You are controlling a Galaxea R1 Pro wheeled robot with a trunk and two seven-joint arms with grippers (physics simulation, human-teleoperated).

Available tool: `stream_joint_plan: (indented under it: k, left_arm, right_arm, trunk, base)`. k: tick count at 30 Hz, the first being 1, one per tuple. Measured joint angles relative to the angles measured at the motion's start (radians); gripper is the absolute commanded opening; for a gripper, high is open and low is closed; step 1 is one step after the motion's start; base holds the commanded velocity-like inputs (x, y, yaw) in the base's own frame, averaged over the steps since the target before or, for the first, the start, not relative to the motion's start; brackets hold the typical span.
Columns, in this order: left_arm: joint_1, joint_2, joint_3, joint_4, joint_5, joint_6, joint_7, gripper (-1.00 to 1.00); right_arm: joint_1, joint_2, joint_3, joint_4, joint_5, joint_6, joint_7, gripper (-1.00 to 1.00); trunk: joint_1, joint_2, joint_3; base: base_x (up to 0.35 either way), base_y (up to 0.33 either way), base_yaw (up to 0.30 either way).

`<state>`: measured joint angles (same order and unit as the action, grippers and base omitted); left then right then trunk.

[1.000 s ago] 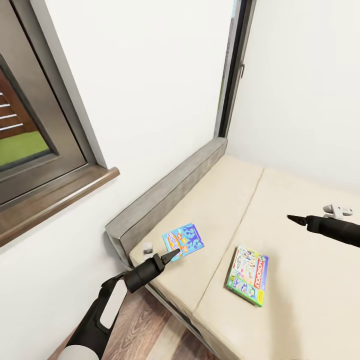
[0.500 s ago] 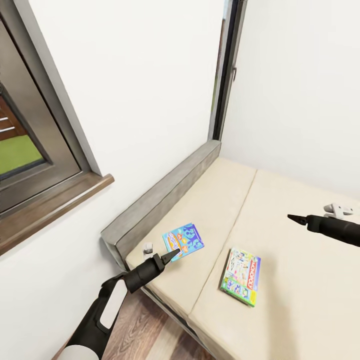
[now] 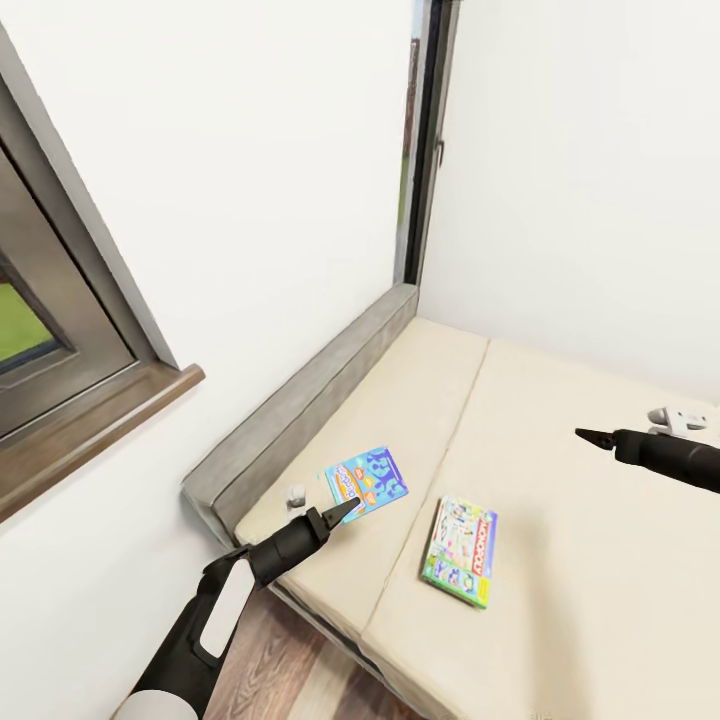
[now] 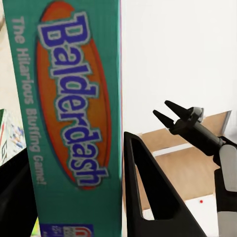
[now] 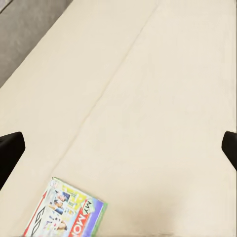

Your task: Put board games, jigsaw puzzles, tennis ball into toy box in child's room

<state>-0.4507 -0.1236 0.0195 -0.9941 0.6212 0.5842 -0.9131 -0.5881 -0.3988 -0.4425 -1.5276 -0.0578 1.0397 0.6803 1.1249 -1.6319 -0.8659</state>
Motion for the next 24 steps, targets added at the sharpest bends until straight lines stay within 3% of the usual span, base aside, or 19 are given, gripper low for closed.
stream_joint_plan:
  k: [24]
  left_arm:
    - [0.0,0.0,0.0,0.0,-0.002,-0.001,0.001,-1.0]
  right_arm:
    - [0.0,0.0,0.0,-0.007,0.0,0.0,0.0,1.0]
  trunk:
    - [-0.092,0.168,0.075]
  base:
    - [0.0,0.0,-0.281]
